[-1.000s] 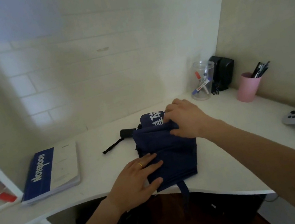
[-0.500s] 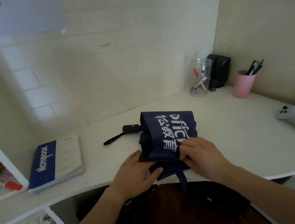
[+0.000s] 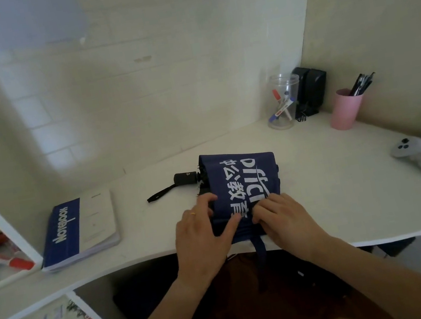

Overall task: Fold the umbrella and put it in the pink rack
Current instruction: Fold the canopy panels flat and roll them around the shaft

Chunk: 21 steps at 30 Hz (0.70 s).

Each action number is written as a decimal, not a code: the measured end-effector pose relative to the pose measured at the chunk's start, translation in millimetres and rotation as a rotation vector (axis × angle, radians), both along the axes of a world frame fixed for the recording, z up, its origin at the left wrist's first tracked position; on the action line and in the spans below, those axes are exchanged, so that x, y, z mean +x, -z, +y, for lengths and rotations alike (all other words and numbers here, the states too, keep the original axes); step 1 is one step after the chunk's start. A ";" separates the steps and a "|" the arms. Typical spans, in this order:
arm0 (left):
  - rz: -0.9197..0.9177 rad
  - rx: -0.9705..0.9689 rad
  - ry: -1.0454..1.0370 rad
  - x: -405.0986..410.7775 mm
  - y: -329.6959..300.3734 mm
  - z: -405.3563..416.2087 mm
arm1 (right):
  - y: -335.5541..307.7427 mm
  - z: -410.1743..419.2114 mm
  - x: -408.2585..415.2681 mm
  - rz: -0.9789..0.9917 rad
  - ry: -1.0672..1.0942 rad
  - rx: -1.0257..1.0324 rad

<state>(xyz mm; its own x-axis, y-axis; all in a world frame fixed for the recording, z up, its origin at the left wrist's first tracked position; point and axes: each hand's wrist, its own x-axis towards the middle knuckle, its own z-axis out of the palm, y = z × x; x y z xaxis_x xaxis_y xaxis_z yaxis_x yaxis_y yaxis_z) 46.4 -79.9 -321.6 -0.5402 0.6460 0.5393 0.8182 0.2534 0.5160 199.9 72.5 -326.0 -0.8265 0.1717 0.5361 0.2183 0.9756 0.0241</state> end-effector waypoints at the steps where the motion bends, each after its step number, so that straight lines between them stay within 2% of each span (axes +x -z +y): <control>1: 0.018 -0.033 0.013 -0.4 2.7 0.9 | -1.3 0.1 0.4 0.006 0.004 0.014; 5: 0.044 -0.098 0.070 -12.3 13.5 -1.3 | -7.9 4.7 7.4 0.082 0.055 -0.003; 8: 0.057 -0.109 0.137 -16.0 18.1 -1.4 | -7.2 1.8 14.5 0.160 0.156 -0.103; 11: 0.020 -0.090 0.141 -19.1 22.2 -2.4 | -6.6 -6.5 13.9 0.315 0.291 -0.327; 13: 0.054 -0.089 0.138 -19.3 24.4 -3.6 | -9.1 -8.3 11.2 0.401 0.340 -0.586; 16: 0.098 -0.083 0.138 -18.6 27.9 -5.9 | -13.0 -2.4 8.1 0.418 0.312 -0.987; 18: 0.089 -0.083 0.125 -18.5 29.1 -5.9 | -14.2 5.3 9.8 0.447 0.261 -1.081; 21: 0.100 -0.077 0.131 -19.0 31.1 -5.6 | -18.3 11.7 13.1 0.470 0.202 -1.106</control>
<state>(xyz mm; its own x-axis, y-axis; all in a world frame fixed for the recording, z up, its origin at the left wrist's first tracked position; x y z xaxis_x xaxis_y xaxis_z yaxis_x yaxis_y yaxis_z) 27.4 -85.6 -352.6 -0.3952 0.7485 0.5325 0.8930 0.1772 0.4136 213.0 84.2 -307.7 -0.4966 0.8285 0.2588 0.1324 0.3670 -0.9208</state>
